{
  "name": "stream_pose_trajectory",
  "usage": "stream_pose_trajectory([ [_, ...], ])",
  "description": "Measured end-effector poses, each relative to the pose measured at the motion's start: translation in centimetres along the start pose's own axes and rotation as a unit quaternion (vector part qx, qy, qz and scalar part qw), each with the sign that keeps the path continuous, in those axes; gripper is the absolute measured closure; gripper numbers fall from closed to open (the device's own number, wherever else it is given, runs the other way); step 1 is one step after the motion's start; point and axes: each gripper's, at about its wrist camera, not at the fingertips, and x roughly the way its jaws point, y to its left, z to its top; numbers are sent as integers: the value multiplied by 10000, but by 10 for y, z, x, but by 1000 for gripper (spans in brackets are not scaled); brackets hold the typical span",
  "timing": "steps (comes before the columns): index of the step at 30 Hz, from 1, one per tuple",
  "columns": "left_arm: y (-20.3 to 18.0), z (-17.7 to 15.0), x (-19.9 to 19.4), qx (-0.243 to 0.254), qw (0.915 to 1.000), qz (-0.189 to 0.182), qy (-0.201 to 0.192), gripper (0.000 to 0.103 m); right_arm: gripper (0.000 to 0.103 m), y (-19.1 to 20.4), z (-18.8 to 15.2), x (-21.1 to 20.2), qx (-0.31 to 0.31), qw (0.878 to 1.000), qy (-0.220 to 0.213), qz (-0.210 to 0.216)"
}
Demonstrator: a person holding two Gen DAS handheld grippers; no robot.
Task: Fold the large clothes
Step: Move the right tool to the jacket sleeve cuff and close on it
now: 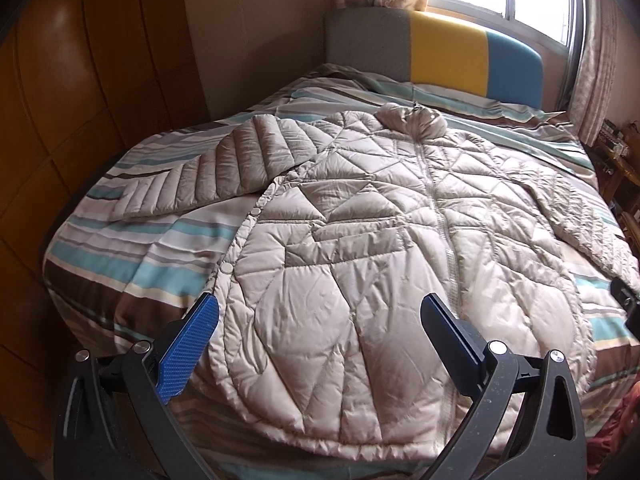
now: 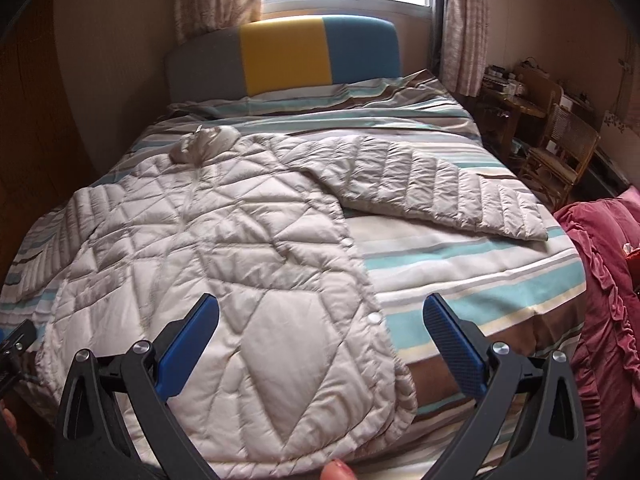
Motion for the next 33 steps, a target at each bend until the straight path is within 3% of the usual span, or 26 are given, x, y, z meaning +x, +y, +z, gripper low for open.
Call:
stream_pose_trajectory([
  [3, -1, 5, 18, 27, 9999, 71, 80, 3, 2, -14, 2, 23, 13, 9997, -138, 177],
  [6, -2, 11, 39, 38, 9998, 103, 182, 3, 2, -29, 2, 50, 154, 9996, 134, 216],
  [11, -2, 21, 77, 47, 9988, 182, 443, 3, 2, -51, 4, 88, 100, 9981, 327, -519],
  [16, 1, 33, 118, -21, 9978, 71, 654, 3, 2, -86, 14, 117, 418, 9956, 340, -768],
  [20, 12, 46, 155, -243, 9960, -54, 863, 3, 2, -114, 28, 148, 511, 9906, 399, -1206],
  [23, 23, 55, 174, -351, 9963, -20, 786, 3, 2, -139, 35, 164, 823, 9843, 484, -1483],
  [26, 28, 67, 195, -22, 9973, 453, 571, 3, 2, -173, 37, 173, 1428, 9749, 328, -1679],
  [29, 37, 73, 209, 22, 9970, 661, 393, 3, 2, -203, 41, 179, 1859, 9637, 232, -1901],
  [33, 52, 70, 225, -272, 9977, 468, 405, 3, 5, -227, 49, 187, 2166, 9540, 115, -2072],
])
